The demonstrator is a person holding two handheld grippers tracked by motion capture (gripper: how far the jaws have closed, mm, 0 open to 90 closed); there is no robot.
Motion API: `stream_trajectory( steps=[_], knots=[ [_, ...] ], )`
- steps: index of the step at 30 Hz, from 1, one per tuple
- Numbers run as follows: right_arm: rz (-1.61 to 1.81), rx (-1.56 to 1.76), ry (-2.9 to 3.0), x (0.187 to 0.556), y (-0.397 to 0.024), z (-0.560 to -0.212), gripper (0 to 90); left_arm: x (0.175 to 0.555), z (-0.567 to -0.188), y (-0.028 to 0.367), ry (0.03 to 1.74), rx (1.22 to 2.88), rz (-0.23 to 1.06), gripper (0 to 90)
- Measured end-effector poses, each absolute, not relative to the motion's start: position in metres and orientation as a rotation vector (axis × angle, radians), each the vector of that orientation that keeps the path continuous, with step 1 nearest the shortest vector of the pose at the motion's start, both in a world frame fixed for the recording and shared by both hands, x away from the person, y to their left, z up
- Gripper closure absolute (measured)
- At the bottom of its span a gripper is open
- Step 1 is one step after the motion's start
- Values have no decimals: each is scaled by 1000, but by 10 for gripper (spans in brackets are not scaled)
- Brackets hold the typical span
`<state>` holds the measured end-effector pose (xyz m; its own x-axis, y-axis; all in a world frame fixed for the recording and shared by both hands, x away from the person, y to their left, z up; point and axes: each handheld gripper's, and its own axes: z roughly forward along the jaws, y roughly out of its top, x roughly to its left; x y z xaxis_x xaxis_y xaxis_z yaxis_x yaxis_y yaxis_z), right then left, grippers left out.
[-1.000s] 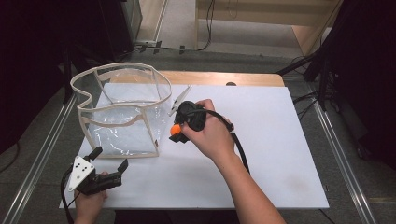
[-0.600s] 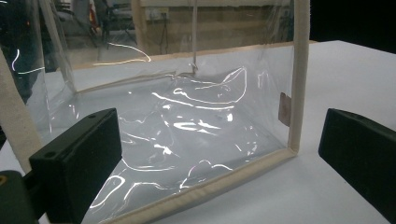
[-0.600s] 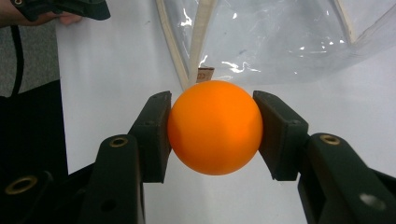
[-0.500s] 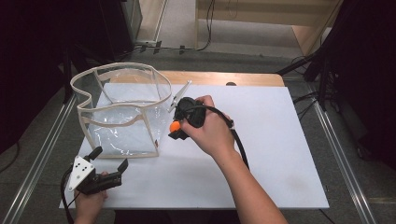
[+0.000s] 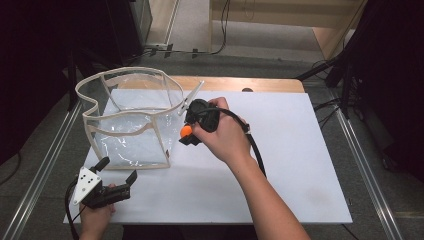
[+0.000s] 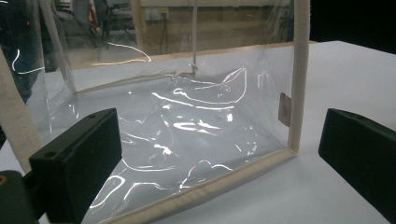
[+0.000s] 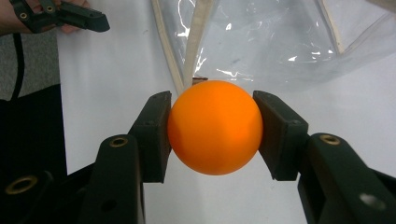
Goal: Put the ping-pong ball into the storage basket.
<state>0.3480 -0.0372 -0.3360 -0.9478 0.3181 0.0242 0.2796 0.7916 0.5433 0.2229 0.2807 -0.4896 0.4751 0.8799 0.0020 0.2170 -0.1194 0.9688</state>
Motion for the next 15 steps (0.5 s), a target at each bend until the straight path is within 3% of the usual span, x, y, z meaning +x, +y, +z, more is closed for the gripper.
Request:
stream_trajectory(
  steps=[15],
  knots=[
    [873,478,2906,354,-36,-327,480,223,-489,281,968,1624,753,0]
  ],
)
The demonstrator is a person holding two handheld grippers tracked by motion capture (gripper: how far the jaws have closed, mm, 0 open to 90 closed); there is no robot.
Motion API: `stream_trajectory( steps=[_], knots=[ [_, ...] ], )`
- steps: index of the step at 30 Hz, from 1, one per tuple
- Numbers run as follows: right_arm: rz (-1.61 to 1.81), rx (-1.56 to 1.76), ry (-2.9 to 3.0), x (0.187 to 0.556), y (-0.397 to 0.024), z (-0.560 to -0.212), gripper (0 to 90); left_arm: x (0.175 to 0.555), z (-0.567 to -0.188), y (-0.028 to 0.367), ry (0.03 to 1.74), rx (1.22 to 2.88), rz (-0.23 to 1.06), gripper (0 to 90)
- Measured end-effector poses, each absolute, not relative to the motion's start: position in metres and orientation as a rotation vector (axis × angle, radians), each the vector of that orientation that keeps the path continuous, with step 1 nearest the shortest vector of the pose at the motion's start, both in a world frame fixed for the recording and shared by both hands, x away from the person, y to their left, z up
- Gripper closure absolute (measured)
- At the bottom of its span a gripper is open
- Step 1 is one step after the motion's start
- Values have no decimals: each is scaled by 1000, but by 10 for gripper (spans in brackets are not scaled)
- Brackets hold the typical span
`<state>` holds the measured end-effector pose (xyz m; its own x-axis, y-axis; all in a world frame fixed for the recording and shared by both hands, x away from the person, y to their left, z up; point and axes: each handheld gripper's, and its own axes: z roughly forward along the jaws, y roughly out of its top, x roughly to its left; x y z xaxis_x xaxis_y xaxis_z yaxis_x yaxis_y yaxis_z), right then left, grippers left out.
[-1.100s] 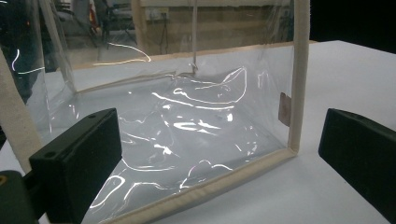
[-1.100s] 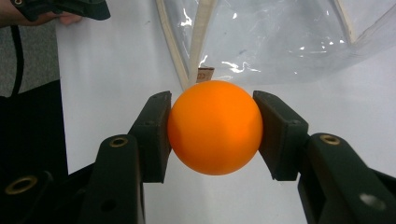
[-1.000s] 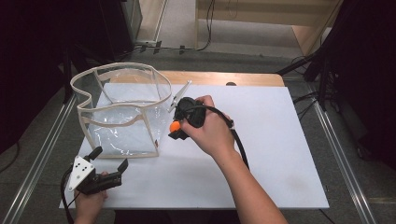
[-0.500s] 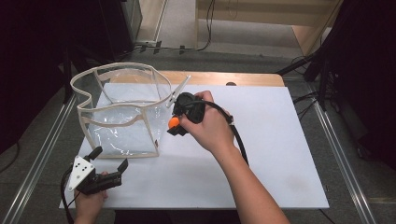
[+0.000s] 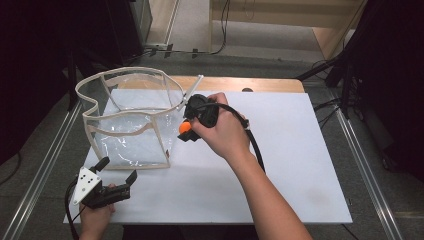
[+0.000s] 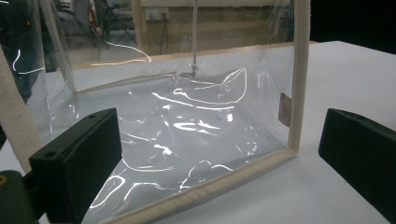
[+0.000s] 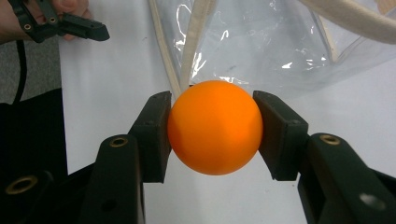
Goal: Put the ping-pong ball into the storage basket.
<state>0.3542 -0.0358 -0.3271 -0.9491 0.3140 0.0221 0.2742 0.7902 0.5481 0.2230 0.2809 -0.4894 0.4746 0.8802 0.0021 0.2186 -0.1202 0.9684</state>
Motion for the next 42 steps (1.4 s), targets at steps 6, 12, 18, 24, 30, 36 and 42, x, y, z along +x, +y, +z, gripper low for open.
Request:
stream_trajectory(
  steps=[6,12,18,24,30,36,42],
  knots=[
    [888,473,2900,356,-35,-322,480,223,-489,281,967,1623,753,0],
    [881,476,2901,358,-36,-317,480,223,-489,281,967,1623,752,0],
    [891,479,2898,360,-36,-315,480,223,-489,281,967,1622,752,0],
    [903,477,2899,362,-35,-314,480,223,-489,281,967,1622,752,0],
    [910,479,2903,364,-34,-311,480,223,-490,281,968,1620,751,0],
    [921,473,2899,367,-33,-309,481,223,-490,280,969,1618,750,0],
    [918,468,2903,369,-29,-306,481,223,-490,280,967,1620,751,0]
  ],
)
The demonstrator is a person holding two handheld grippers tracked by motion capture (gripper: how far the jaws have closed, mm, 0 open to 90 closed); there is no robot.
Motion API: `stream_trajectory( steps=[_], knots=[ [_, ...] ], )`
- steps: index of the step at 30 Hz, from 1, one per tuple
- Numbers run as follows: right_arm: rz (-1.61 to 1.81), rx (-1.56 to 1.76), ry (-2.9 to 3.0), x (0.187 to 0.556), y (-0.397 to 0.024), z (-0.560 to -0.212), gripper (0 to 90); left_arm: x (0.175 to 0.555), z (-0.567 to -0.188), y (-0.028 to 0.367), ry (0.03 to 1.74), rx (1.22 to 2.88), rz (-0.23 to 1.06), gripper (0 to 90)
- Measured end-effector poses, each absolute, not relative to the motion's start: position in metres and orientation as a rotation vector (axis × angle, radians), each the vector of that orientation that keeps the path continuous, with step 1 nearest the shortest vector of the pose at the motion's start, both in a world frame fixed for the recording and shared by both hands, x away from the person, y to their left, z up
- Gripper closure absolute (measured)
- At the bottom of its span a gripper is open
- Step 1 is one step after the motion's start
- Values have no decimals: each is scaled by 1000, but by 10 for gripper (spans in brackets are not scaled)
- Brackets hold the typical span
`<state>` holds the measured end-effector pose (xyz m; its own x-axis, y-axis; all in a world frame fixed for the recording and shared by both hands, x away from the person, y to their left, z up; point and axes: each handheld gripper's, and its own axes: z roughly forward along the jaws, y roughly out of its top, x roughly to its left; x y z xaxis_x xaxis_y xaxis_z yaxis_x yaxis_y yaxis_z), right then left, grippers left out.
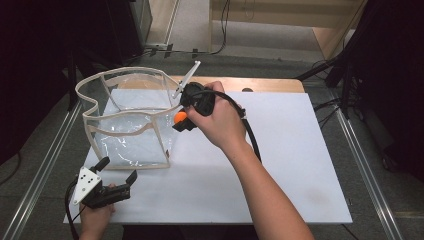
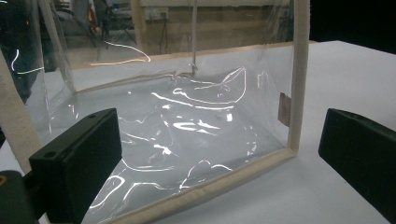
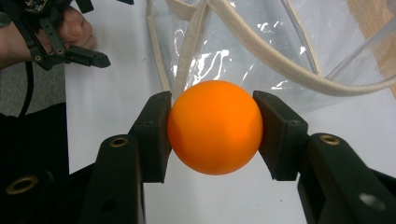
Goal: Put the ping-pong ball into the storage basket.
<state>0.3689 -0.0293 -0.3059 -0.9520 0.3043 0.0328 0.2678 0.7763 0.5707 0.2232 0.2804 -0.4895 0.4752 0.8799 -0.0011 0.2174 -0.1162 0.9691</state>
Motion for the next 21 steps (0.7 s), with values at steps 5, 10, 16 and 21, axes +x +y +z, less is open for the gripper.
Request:
stream_trajectory(
  steps=[5,10,16,21],
  knots=[
    [930,465,2904,371,-27,-305,481,223,-490,281,967,1620,750,0],
    [929,466,2902,373,-26,-303,481,223,-489,281,967,1620,750,0],
    [933,471,2903,375,-26,-300,482,223,-489,281,968,1620,749,0],
    [935,473,2894,376,-27,-297,482,223,-489,281,969,1622,749,0]
  ],
)
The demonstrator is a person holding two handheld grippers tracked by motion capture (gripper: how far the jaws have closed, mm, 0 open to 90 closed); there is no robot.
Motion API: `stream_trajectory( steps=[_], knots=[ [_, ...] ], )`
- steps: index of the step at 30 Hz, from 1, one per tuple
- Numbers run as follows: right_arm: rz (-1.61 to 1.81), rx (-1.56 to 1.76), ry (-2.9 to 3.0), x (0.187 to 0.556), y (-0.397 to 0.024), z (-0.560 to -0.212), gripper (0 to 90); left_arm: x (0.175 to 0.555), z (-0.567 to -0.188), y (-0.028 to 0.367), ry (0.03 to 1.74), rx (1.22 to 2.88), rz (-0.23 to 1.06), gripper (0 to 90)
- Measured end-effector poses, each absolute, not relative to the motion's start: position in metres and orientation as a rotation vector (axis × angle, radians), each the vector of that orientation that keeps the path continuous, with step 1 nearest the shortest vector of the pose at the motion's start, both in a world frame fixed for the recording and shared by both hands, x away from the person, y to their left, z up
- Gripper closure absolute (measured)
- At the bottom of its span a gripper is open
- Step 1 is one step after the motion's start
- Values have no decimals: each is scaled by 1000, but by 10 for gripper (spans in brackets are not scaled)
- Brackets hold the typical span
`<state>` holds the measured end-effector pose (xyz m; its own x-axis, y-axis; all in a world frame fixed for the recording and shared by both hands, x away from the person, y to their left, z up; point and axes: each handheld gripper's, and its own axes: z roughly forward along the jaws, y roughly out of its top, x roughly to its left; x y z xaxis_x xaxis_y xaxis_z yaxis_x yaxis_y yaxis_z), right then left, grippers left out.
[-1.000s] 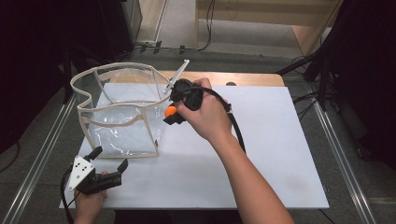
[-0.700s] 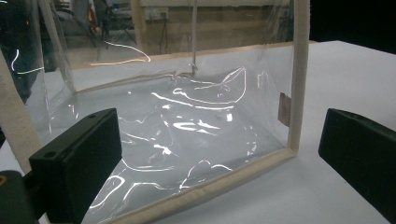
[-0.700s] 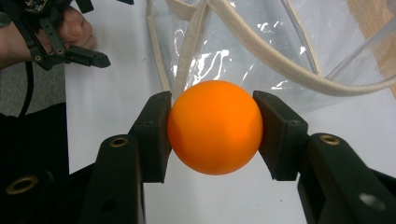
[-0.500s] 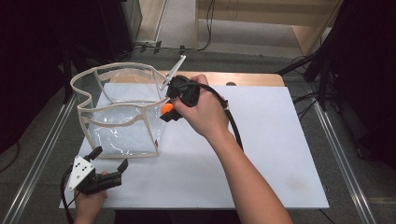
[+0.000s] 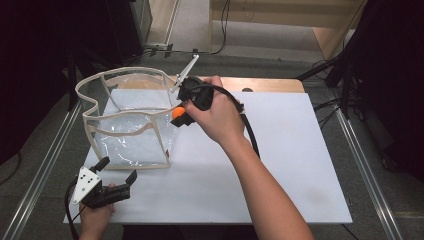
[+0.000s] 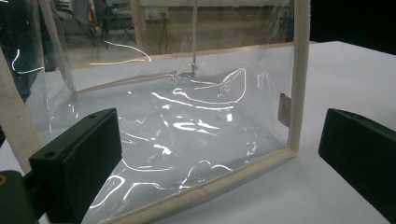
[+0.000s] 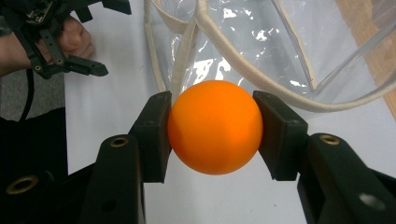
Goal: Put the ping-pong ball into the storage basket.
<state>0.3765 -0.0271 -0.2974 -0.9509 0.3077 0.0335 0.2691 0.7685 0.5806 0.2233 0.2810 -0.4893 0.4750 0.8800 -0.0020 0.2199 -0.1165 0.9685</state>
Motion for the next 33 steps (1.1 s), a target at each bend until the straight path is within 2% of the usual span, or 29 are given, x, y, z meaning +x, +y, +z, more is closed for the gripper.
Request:
stream_trajectory(
  steps=[33],
  knots=[
    [935,515,2892,397,-30,-289,484,224,-489,281,965,1624,751,0]
  ],
)
